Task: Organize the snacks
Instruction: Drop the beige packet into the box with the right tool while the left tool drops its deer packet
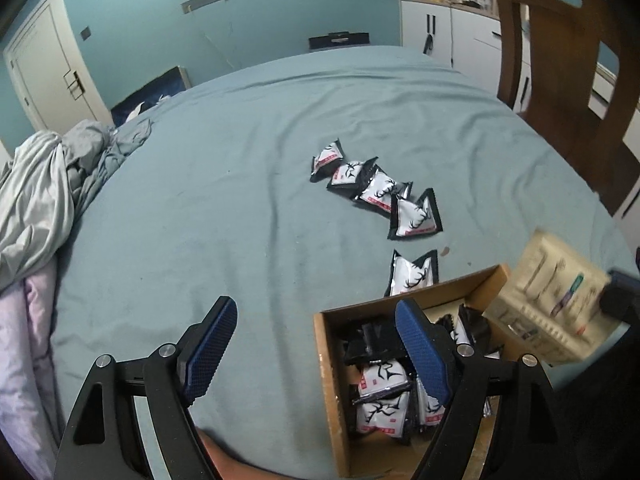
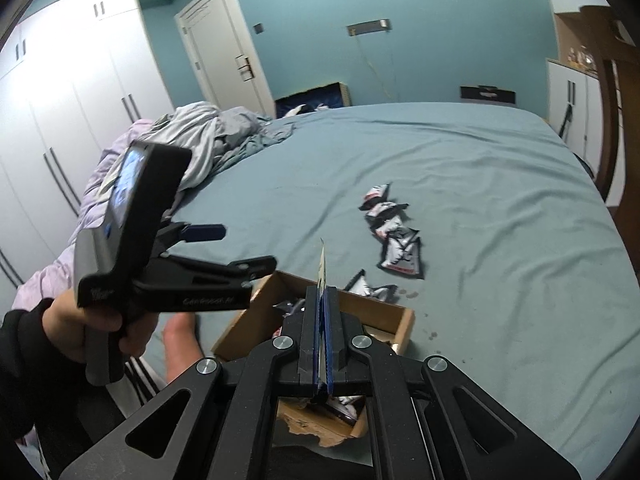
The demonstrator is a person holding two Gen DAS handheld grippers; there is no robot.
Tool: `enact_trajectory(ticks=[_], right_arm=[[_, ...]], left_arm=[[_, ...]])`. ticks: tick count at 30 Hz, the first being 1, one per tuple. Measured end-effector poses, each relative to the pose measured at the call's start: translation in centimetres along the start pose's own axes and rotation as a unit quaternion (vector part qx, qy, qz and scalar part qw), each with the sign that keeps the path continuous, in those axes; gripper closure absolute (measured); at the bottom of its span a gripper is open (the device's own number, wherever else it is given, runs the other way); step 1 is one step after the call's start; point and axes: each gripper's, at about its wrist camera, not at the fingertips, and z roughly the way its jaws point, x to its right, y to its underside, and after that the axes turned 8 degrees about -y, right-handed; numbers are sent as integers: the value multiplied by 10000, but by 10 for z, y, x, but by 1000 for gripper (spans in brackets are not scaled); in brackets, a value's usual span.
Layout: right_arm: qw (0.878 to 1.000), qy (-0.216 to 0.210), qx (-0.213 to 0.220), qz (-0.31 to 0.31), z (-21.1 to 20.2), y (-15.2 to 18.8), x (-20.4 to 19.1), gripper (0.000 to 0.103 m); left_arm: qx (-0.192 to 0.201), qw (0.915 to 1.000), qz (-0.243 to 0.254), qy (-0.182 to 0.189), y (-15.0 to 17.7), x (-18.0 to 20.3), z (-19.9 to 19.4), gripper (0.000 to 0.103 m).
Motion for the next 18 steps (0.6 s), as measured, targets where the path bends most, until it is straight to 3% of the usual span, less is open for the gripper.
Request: enact_trajectory(ticks=[5,6,8,10,13,18], right_arm=[[9997,91,-110,-193,6,5,-8,101],[9995,181,-225,-136,10,5,-6,94],[9988,301,-388,33,16,3,-2,70],[9984,322,-329,315,15,1,4,33],[9973,425,-2,598,3,-5,12,23],[9891,680,108,1298,-6,-5,33,21]], left_arm=[[-44,9999,117,-21,1,4,1,21],[-44,9999,159,-29,1,5,2,21],[-3,9997,246,-80,2,9,0,21],[40,9994,311,-128,1,11,-1,20],[56,9994,320,-127,1,11,-2,20],[13,9995,275,-159,1,9,-1,20]])
